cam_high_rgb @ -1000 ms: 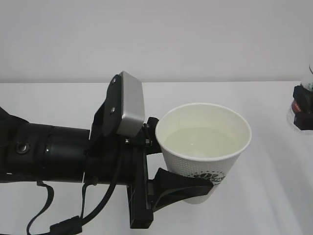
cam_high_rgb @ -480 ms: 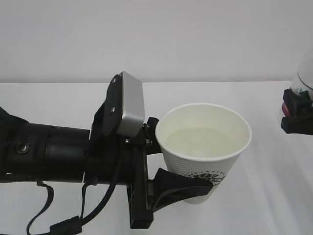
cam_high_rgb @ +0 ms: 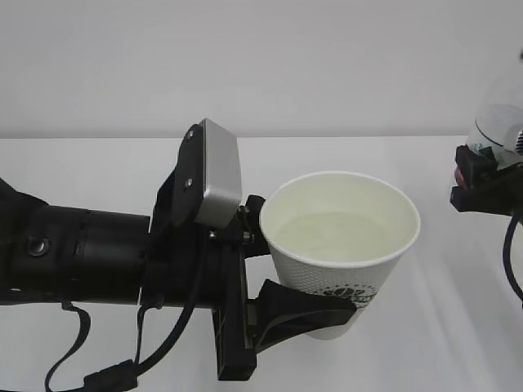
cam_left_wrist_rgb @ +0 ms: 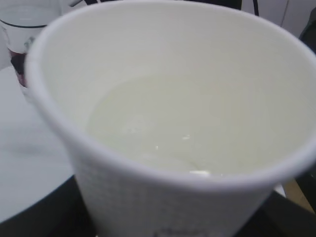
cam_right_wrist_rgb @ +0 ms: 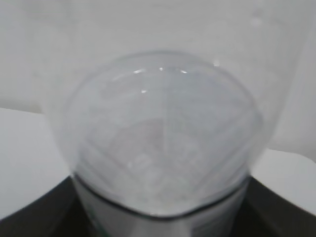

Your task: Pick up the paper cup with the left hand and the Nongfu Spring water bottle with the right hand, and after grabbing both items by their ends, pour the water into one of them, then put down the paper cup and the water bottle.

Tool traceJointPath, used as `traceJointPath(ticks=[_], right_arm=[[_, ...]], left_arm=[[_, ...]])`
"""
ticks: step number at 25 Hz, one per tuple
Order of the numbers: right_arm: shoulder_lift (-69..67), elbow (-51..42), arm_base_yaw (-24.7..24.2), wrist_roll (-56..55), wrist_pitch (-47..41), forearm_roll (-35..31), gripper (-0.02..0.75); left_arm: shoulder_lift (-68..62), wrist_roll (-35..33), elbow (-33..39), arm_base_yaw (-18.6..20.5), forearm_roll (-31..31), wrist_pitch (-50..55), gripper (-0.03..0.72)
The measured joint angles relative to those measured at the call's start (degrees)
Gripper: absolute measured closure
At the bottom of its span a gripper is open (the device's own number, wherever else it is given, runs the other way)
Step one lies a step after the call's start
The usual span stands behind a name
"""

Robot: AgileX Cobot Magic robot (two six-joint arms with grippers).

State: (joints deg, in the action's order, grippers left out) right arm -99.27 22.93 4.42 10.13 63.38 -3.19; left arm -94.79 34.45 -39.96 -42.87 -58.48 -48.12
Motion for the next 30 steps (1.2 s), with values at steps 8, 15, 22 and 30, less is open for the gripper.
traceJointPath(ticks=[8, 15, 22, 30], right_arm=[[-4.5, 5.5, 0.0, -0.6, 0.1, 0.1, 0.261], [-8.5, 9.5, 0.0, -2.7, 0.1, 0.1, 0.261], [-13.1, 14.7, 0.0, -2.7, 0.1, 0.1, 0.261], [-18.5, 20.8, 0.0, -2.8, 0.1, 0.1, 0.261]], left_arm=[[0.0, 0.1, 0.0, 0.0, 0.3, 0.0, 0.188], [0.0, 0.1, 0.0, 0.0, 0.3, 0.0, 0.188], [0.0, 0.1, 0.0, 0.0, 0.8, 0.0, 0.188], [0.0, 0.1, 0.0, 0.0, 1.8, 0.0, 0.188]])
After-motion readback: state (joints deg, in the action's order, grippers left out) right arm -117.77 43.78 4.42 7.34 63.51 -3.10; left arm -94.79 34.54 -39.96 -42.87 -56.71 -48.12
